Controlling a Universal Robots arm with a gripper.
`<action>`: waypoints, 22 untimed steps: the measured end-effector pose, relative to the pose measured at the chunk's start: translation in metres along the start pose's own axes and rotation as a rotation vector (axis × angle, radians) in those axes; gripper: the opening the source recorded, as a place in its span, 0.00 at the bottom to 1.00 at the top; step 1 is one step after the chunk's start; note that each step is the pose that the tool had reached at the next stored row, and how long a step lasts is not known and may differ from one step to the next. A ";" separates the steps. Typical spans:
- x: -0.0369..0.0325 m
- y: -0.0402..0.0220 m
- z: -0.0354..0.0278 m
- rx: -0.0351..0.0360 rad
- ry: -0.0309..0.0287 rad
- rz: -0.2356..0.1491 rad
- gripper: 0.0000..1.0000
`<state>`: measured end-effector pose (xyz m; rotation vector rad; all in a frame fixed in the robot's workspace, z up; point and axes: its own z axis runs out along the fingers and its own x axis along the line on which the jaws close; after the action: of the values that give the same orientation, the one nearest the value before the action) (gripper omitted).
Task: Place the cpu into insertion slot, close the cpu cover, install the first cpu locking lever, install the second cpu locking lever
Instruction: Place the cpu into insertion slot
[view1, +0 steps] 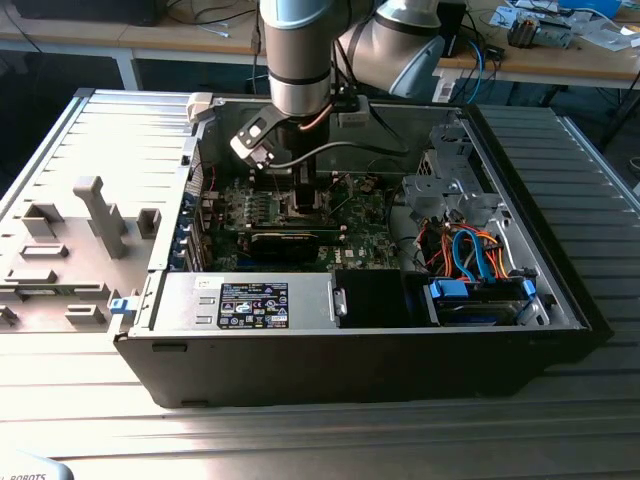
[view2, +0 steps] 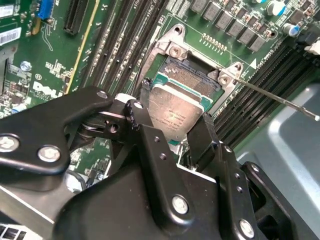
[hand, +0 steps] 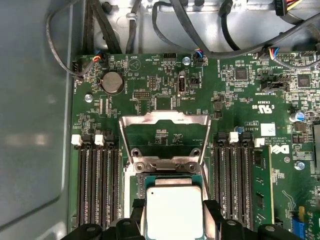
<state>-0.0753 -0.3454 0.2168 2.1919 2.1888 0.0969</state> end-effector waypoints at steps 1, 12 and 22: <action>0.0003 -0.0008 0.0021 0.0001 -0.0009 0.005 0.55; 0.0068 -0.0033 0.0099 -0.0002 -0.0102 0.022 0.55; 0.0069 -0.0054 0.0153 -0.0004 -0.0193 0.027 0.55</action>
<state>-0.0796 -0.3382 0.2013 2.2127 2.1500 0.0768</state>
